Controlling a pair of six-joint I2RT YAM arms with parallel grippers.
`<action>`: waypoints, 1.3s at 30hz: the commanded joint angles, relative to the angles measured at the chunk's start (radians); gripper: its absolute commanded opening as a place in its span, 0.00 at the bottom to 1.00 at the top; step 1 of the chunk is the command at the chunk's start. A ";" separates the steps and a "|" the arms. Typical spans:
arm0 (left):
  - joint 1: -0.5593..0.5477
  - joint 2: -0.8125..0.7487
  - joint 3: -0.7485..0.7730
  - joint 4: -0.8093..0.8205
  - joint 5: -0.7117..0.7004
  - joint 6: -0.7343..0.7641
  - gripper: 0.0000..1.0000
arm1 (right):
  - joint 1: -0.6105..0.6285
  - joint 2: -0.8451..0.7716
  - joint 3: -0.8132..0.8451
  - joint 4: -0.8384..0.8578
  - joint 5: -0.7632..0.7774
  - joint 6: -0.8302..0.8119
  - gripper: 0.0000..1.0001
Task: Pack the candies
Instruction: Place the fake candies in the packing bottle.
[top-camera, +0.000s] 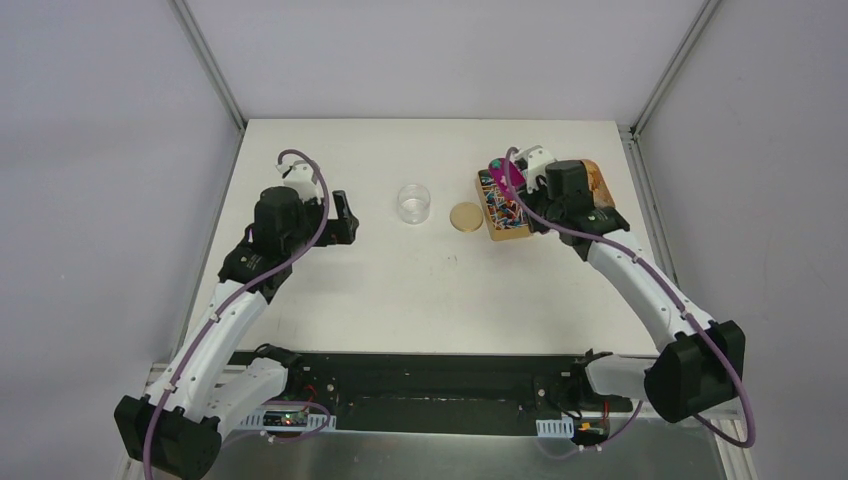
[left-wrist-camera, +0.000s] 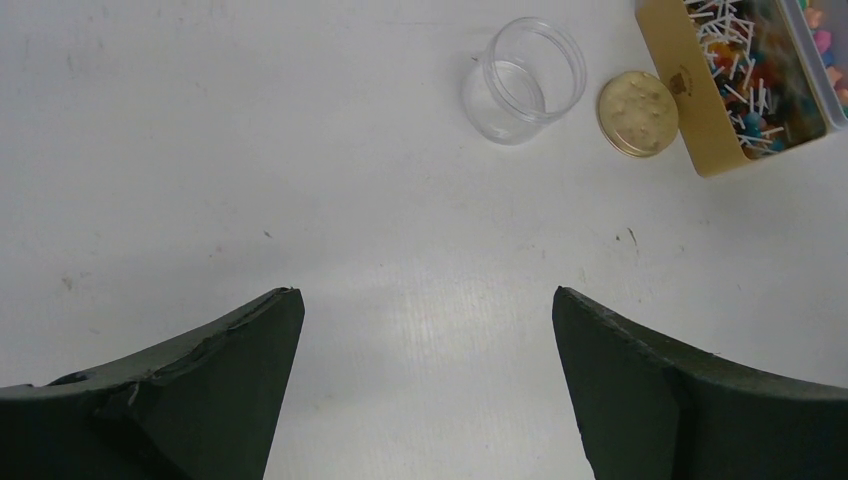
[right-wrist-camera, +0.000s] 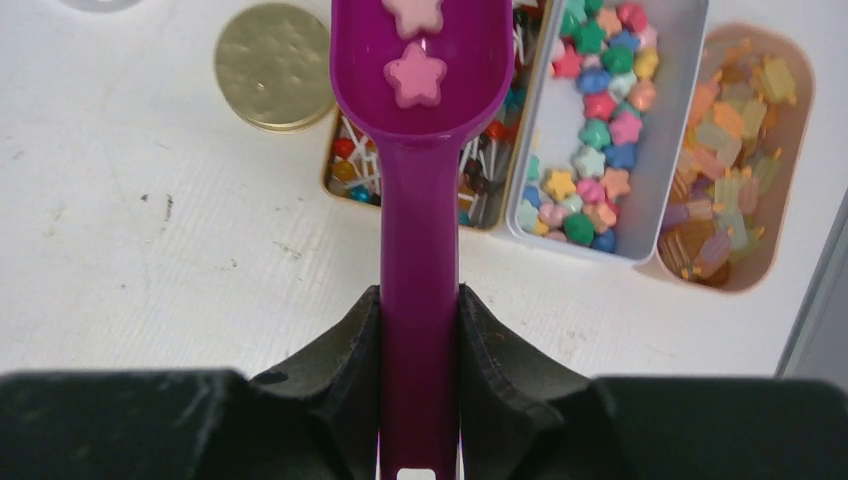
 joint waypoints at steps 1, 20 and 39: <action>-0.008 -0.024 0.029 -0.005 -0.107 -0.015 0.99 | 0.080 0.011 0.121 0.031 0.048 -0.073 0.00; -0.008 -0.081 0.044 -0.049 -0.328 -0.046 0.99 | 0.334 0.287 0.385 -0.109 0.220 -0.278 0.00; -0.008 -0.092 0.048 -0.066 -0.406 -0.083 0.99 | 0.429 0.468 0.529 -0.192 0.346 -0.344 0.00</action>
